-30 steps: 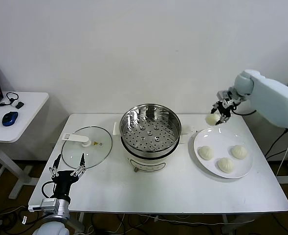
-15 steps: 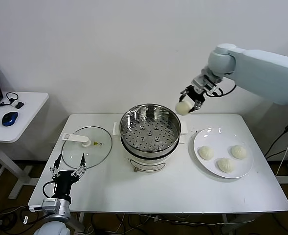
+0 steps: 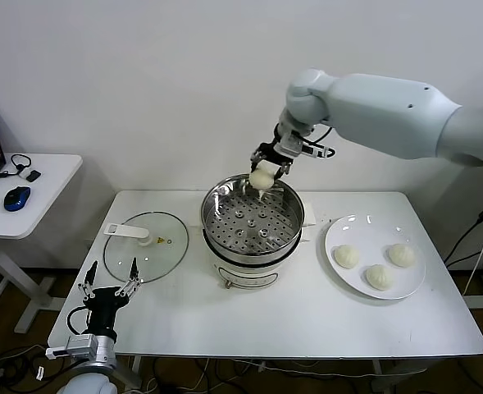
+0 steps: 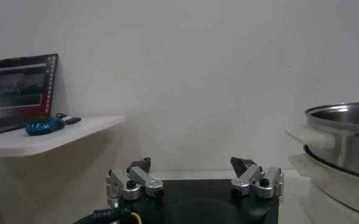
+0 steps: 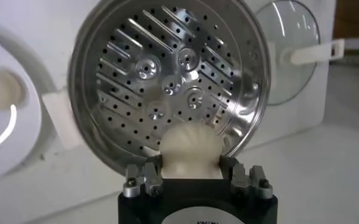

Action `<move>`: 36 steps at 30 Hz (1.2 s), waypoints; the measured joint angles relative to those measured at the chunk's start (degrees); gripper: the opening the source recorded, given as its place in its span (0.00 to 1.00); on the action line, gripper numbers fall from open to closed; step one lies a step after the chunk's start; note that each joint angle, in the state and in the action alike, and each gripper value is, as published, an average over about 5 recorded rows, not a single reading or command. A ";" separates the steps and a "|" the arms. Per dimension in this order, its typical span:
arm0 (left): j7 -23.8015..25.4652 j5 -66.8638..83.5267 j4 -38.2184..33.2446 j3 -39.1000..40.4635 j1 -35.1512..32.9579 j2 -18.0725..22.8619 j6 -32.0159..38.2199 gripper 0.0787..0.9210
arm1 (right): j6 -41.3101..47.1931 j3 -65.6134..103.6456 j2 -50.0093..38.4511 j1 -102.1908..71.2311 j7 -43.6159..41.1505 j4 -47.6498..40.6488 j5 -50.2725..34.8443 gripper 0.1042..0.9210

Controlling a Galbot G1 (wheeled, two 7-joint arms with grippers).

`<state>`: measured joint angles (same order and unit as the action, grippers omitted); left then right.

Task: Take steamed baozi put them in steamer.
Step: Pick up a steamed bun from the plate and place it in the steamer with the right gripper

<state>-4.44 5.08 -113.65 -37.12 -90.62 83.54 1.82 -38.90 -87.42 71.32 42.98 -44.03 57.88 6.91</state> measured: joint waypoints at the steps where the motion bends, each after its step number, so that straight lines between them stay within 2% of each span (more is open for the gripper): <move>1: 0.00 0.00 -0.01 0.00 0.01 0.05 0.00 0.88 | -0.91 0.10 0.50 -0.57 0.77 -0.78 1.19 0.65; 16: 0.01 -0.03 1.07 0.06 1.06 0.40 -0.01 0.88 | -7.83 1.46 4.53 -8.29 8.12 -9.34 11.44 0.65; 36: 0.17 0.13 1.39 -0.66 1.63 -0.24 -0.30 0.88 | -8.32 4.82 8.70 -14.71 12.30 -19.36 17.03 0.67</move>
<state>-4.27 5.21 -112.26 -37.78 -88.99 83.30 1.52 -47.22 -82.60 80.02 28.26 -31.73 38.51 23.94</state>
